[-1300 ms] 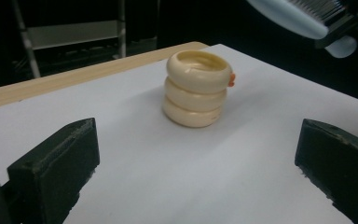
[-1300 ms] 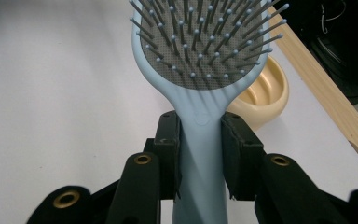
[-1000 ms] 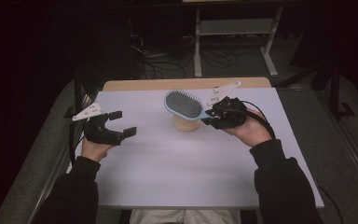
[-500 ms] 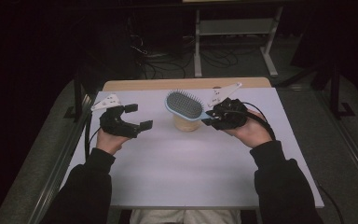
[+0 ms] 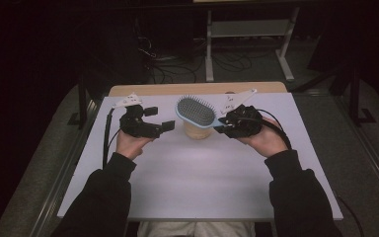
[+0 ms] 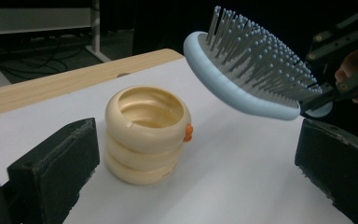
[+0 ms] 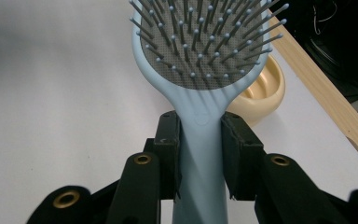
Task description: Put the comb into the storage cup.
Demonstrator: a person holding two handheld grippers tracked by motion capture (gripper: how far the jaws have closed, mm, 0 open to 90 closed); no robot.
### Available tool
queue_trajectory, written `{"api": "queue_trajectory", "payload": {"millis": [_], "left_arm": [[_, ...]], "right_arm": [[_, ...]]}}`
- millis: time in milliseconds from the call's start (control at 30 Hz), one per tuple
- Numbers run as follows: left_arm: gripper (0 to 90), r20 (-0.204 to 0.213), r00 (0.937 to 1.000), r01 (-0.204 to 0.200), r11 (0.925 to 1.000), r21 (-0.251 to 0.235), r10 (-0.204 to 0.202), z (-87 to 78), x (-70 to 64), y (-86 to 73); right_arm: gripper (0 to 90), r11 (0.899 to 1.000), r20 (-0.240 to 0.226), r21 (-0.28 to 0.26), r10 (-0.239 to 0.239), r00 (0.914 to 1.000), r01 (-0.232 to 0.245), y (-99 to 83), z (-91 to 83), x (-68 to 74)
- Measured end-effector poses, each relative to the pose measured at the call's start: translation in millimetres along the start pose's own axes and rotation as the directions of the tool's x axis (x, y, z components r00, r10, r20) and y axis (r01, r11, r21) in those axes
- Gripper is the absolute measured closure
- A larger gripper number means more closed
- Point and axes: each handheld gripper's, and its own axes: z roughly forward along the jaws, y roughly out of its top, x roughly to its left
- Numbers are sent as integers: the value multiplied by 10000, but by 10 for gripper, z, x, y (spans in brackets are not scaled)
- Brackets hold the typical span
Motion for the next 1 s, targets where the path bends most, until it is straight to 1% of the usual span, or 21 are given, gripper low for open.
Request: {"api": "queue_trajectory", "payload": {"millis": [100,200,267,400,500,700,800,933,1000], "left_arm": [[0,-24,10000,67,9999,-85,-67,51,-5,-6],[0,0,9997,230,9997,-128,-230,113,-9,-18],[0,114,9993,362,9992,-186,-360,144,-17,-19],[0,144,9992,365,9991,-201,-362,193,-46,-2],[0,186,9987,477,9986,-244,-473,218,-53,18],[0,124,9987,502,9985,-214,-500,270,-84,54],[0,189,9977,654,9976,-204,-650,305,-94,75],[0,249,9972,705,9972,-246,-699,347,-123,111],[0,298,9974,657,9976,-227,-650,363,-139,126]], "right_arm": [[684,10000,-32,4,15,10000,-15,-3,4,3],[684,10000,-79,49,-38,10000,38,-10,30,6],[684,9999,-102,109,-65,9999,66,-16,48,10],[684,9999,-100,137,-60,9999,62,-32,79,12],[684,9998,-110,166,-53,9999,54,-36,93,12],[684,9998,-119,144,-118,9999,120,-22,113,23],[684,9998,-90,151,-111,9999,112,-11,126,31],[684,9999,-51,66,-138,9999,138,-4,132,29],[684,10000,-35,38,-86,10000,86,-4,131,25]]}}
